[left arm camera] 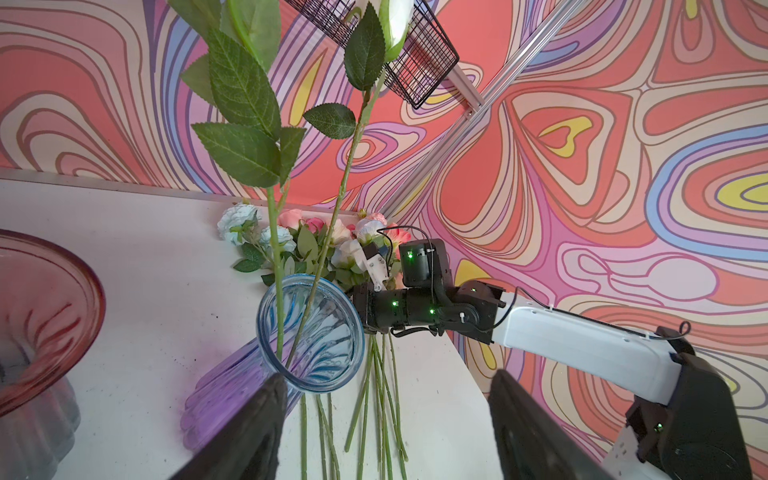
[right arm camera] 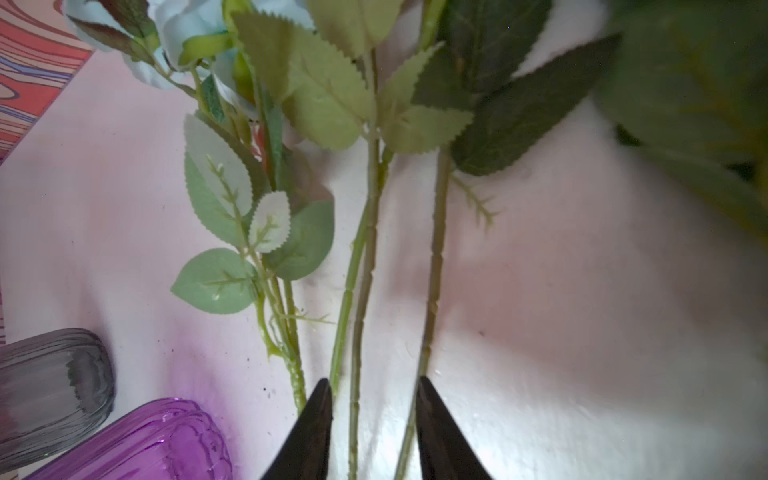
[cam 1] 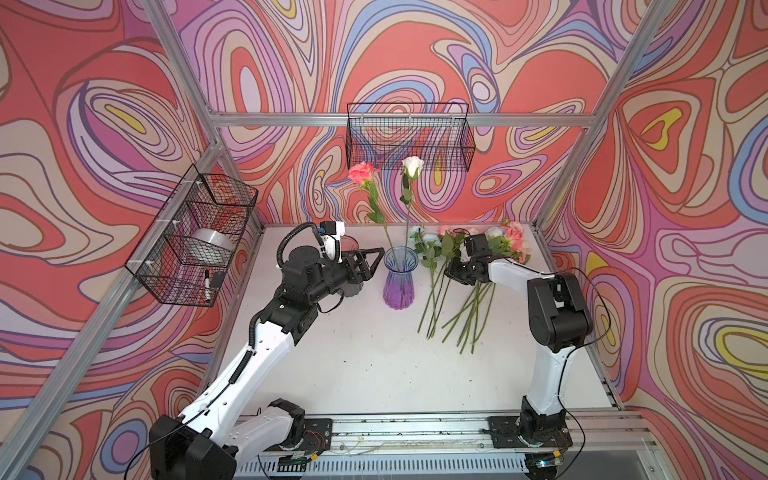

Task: Arrange the flowers into the vase
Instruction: 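Lower the right gripper and close it on a pink rose stem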

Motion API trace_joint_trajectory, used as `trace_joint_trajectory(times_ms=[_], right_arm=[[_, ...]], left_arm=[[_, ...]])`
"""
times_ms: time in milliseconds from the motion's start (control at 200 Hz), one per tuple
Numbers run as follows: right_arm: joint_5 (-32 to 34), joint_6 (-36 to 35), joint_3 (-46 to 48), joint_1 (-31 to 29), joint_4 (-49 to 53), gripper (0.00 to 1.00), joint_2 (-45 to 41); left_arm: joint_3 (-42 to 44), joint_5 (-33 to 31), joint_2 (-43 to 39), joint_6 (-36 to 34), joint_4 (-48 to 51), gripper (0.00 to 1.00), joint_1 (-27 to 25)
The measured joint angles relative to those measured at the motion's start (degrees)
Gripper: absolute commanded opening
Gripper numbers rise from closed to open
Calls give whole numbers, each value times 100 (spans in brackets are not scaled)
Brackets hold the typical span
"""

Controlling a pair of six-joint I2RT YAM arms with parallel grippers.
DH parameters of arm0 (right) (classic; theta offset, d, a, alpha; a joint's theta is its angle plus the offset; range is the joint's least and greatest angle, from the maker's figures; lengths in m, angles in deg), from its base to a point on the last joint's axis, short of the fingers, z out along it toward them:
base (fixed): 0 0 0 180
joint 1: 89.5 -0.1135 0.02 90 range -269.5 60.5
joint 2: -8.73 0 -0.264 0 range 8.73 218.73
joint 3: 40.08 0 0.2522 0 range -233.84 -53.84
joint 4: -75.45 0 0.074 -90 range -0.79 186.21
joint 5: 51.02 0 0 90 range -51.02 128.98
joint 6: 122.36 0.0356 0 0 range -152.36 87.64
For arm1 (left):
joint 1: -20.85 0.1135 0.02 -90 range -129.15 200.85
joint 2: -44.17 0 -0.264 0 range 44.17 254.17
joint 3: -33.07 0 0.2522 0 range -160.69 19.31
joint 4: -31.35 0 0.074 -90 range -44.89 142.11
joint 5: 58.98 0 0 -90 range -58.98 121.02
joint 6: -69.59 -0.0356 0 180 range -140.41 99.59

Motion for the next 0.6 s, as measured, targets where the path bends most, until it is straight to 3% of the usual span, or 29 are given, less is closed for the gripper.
trace_joint_trajectory(times_ms=[290, 461, 601], right_arm=[[-42, 72, -535, -72, -26, 25, 614], [-22, 127, -538, -76, -9, 5, 686], [70, 136, -522, -85, -22, 1, 654]], left_arm=[[0, 33, -2, -2, 0, 77, 0], [0, 33, 0, -2, 0, 77, 0], [0, 35, 0, -2, 0, 77, 0]])
